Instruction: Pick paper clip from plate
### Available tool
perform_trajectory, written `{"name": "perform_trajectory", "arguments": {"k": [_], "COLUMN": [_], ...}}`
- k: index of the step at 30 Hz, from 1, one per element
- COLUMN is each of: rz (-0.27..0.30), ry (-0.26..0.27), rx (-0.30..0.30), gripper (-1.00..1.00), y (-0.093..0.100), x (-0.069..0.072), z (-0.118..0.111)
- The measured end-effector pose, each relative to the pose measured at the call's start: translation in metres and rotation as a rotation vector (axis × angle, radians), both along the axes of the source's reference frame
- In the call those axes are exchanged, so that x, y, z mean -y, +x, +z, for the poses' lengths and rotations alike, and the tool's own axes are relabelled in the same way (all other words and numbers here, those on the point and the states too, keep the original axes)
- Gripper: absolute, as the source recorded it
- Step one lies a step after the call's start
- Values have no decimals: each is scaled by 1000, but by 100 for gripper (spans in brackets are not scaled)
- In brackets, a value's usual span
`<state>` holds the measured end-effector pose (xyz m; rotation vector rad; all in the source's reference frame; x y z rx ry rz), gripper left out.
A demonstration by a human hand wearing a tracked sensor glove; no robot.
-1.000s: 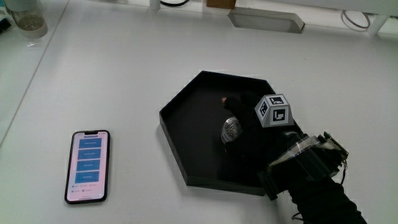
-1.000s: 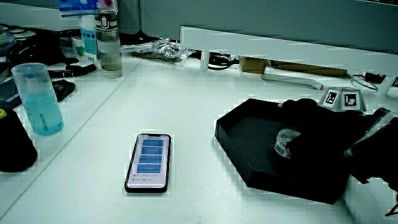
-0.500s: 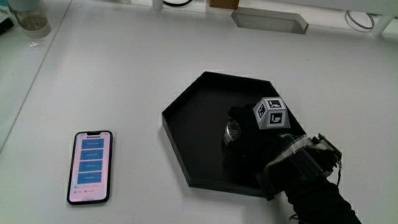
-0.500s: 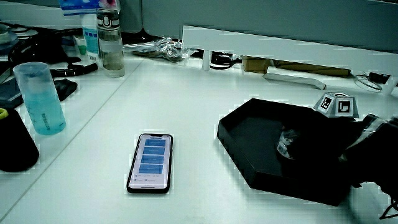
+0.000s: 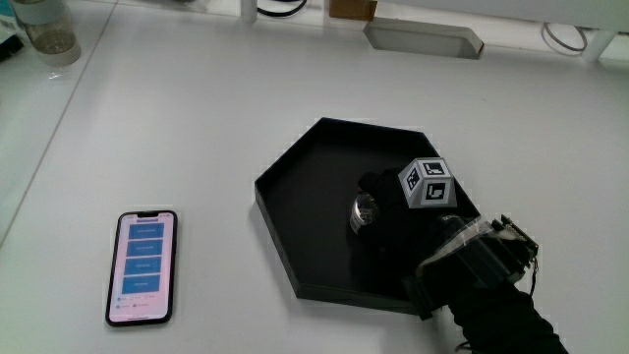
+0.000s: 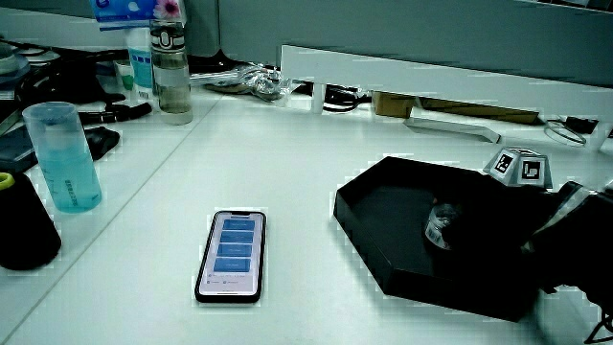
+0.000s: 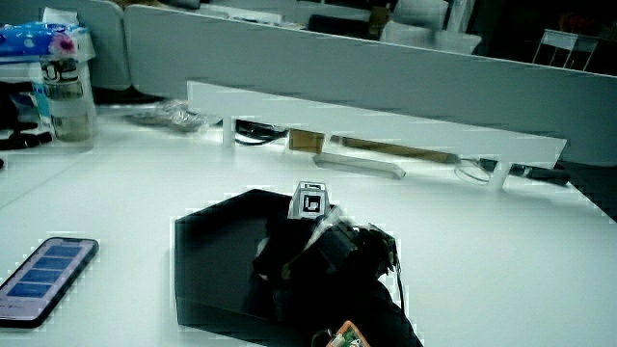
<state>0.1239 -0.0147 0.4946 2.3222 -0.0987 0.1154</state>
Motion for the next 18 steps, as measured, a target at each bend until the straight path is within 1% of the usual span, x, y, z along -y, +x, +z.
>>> {"name": "perform_trajectory", "arguments": {"k": [1,2,3,4,5,7,8,10,11,13,15,16,18], "rz": [-5,-5,-13,-12,-8,-9,-9,-13,-11,-15,-24,-20,-13], "ry": [5,24,26,50,54,69,76,101,100,96,93,85,91], "rx": [1,-6,-4,1,1,22,16,30,38,37,25,25,12], "gripper": [100,100,100,100,100,100,100,100,100,100,100,100,100], "y": [-1,-1,-2,-3,-3,-4,-4,-7,-7,-8,-7,-5,-1], "x": [0,1,3,4,6,10,12,16,18,19,19,19,19], "z": [-1,-3,-5,-11,-12,-21,-23,-34,-38,-38,-38,-35,-36]}}
